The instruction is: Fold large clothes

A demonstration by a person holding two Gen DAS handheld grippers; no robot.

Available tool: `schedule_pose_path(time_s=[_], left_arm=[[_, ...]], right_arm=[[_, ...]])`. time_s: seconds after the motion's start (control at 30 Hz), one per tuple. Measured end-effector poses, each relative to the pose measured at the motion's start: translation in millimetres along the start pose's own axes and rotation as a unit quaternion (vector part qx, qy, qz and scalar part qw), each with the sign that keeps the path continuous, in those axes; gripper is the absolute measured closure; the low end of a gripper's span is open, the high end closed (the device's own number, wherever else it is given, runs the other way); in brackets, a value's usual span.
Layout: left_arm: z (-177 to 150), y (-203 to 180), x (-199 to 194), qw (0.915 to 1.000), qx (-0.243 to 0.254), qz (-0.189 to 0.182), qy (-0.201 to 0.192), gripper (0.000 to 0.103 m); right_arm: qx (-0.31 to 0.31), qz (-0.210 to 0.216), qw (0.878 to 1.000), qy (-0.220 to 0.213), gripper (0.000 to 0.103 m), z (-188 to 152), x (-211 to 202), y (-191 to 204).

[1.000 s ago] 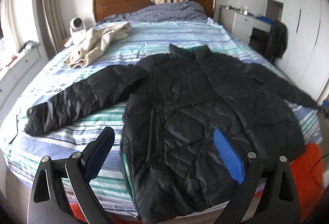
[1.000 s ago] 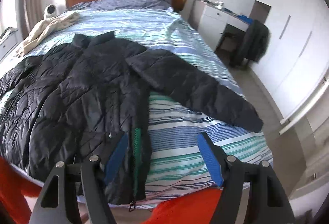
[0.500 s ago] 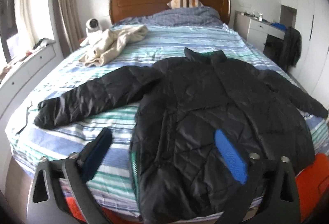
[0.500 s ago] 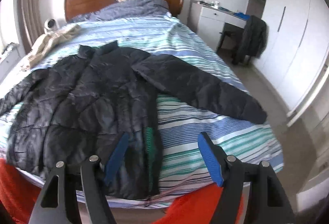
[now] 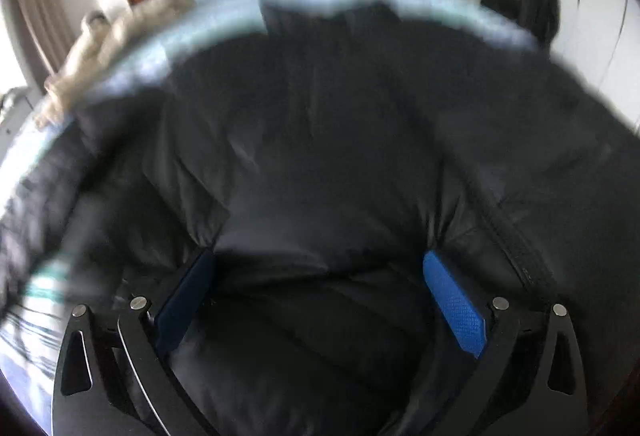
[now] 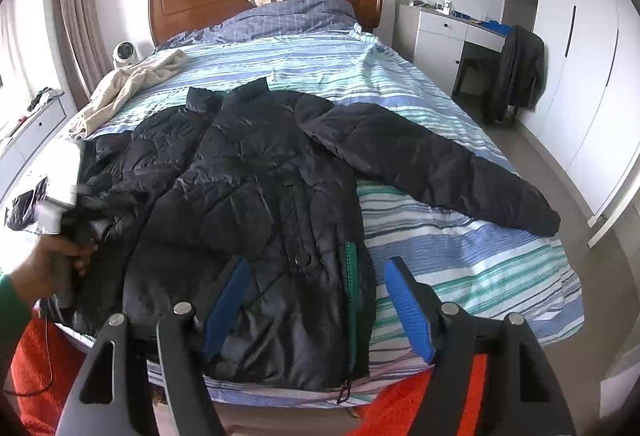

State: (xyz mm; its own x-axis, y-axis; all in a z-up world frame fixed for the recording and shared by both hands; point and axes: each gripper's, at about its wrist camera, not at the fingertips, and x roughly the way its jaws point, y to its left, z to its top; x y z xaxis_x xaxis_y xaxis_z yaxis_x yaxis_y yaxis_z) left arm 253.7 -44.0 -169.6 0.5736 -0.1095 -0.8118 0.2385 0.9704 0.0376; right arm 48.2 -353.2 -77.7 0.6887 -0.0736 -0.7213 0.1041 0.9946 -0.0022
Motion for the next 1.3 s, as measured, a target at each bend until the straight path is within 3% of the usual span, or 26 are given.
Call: schedule_pose_path(time_s=[0.3,0.57,0.9,1.3], left_arm=[[-5,2,-6,0.9999,-0.010,-0.007,-0.009,0.000],[-4,4,-5,0.9999,-0.010,-0.006,-0.009,0.000],[-4,4,-4,0.9999,-0.010,-0.006,-0.008,0.000],[-3,4,-4,0.9999,-0.010,-0.006,-0.008,0.000]], right_arm=[[0.029,0.008,1.000,-0.009,0.031,0,4,-13],[0.027,0.033,0.997,-0.063,0.031,26,-19,3],[0.022,0.025,0.999,-0.038,0.031,13,-16,0],[0.021,0.038,0.998,-0.044,0.031,14,-18,6]])
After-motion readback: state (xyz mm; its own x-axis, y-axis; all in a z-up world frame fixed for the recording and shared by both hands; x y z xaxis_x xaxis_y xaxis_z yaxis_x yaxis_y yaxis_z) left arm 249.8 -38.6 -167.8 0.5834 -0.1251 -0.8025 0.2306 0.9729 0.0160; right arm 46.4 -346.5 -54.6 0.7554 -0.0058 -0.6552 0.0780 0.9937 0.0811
